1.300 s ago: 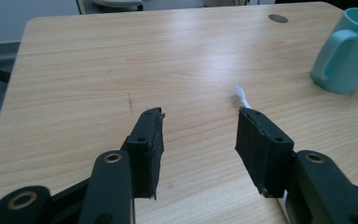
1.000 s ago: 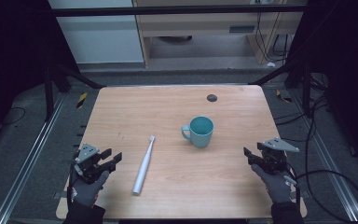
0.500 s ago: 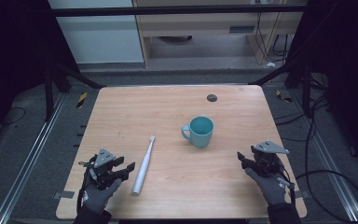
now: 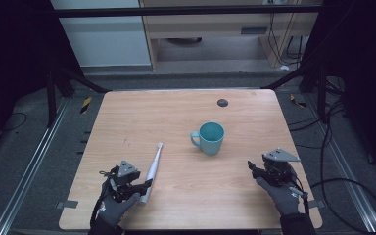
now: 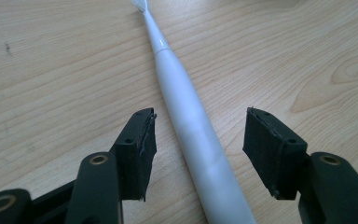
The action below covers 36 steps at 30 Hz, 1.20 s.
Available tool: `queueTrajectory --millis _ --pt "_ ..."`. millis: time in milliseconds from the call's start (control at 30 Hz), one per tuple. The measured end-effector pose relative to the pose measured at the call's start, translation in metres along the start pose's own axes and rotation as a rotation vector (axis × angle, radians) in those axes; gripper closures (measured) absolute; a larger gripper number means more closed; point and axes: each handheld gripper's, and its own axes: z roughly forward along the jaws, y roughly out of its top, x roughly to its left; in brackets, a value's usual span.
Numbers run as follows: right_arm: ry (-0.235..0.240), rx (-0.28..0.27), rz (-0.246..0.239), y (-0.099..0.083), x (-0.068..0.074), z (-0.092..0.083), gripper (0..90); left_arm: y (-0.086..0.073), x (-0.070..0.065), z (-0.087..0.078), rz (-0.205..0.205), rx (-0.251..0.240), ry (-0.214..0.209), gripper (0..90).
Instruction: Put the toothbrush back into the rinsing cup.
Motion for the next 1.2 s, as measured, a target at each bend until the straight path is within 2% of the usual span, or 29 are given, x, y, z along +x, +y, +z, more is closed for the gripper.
queueTrajectory --millis 67,467,800,1000,1200 --pt "0.000 0.007 0.000 0.000 0.001 0.001 38.9 0.000 0.000 0.003 0.012 0.019 0.005 43.7" --pt "0.004 0.023 -0.003 -0.001 0.001 0.003 38.8 -0.004 -0.002 0.014 0.003 0.072 0.006 48.0" --pt "0.007 0.032 -0.004 -0.002 0.002 0.004 38.6 -0.005 -0.001 0.018 -0.001 0.103 -0.006 53.0" --pt "0.009 0.036 -0.009 -0.002 0.001 0.005 38.5 -0.006 0.000 0.019 0.001 0.114 0.014 57.8" --pt "0.011 0.037 -0.003 -0.002 0.002 0.004 38.8 -0.007 0.003 0.020 0.003 0.127 0.011 63.3"
